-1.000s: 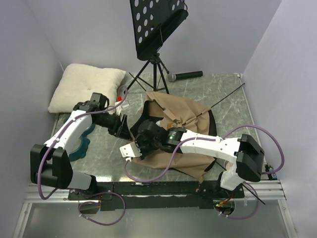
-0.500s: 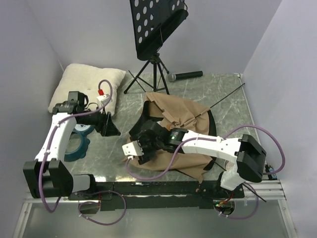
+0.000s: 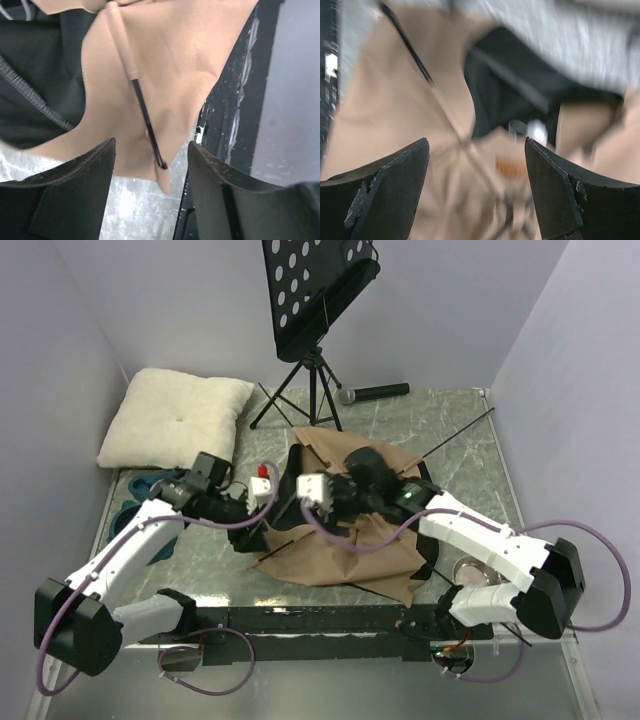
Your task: Set up the pet tent
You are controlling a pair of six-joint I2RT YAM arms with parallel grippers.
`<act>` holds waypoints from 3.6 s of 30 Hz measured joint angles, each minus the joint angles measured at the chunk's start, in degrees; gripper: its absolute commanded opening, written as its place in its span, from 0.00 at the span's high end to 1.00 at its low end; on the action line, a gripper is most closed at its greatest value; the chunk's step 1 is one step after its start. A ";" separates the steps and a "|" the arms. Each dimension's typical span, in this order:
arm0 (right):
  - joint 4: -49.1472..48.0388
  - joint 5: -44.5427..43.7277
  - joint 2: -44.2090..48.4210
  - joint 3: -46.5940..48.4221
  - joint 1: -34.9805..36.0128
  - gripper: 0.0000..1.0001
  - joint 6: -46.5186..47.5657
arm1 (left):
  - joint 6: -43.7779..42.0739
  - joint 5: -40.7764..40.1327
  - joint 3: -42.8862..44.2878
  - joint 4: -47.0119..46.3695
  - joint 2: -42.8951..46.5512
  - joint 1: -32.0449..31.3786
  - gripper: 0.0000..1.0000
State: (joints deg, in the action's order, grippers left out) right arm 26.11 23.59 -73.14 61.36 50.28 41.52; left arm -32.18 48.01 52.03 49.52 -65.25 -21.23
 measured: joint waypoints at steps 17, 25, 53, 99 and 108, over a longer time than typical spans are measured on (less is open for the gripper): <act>7.76 -5.33 5.09 -11.43 -14.86 0.23 -15.72 | 12.76 -15.41 -2.25 -17.64 -9.62 -19.50 0.58; 7.28 -9.29 5.09 -13.27 -16.09 0.27 -17.27 | 12.09 -20.09 -3.13 -17.31 -12.63 -19.54 0.99; 3.04 -5.01 16.37 -18.49 -28.35 1.00 -27.41 | 9.51 -26.84 -6.56 -15.96 3.45 -19.98 0.99; 9.20 -3.02 34.27 -15.52 -28.63 1.00 -25.86 | 27.52 -21.22 11.69 -22.36 -13.11 -28.04 0.99; 9.05 -2.54 32.76 -16.72 -28.04 0.87 -27.67 | 24.13 -22.75 -1.55 -24.63 -3.06 -28.20 0.99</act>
State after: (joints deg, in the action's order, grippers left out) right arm 35.16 21.06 -40.38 44.64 22.24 13.85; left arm -8.05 25.26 50.48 24.88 -68.31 -49.43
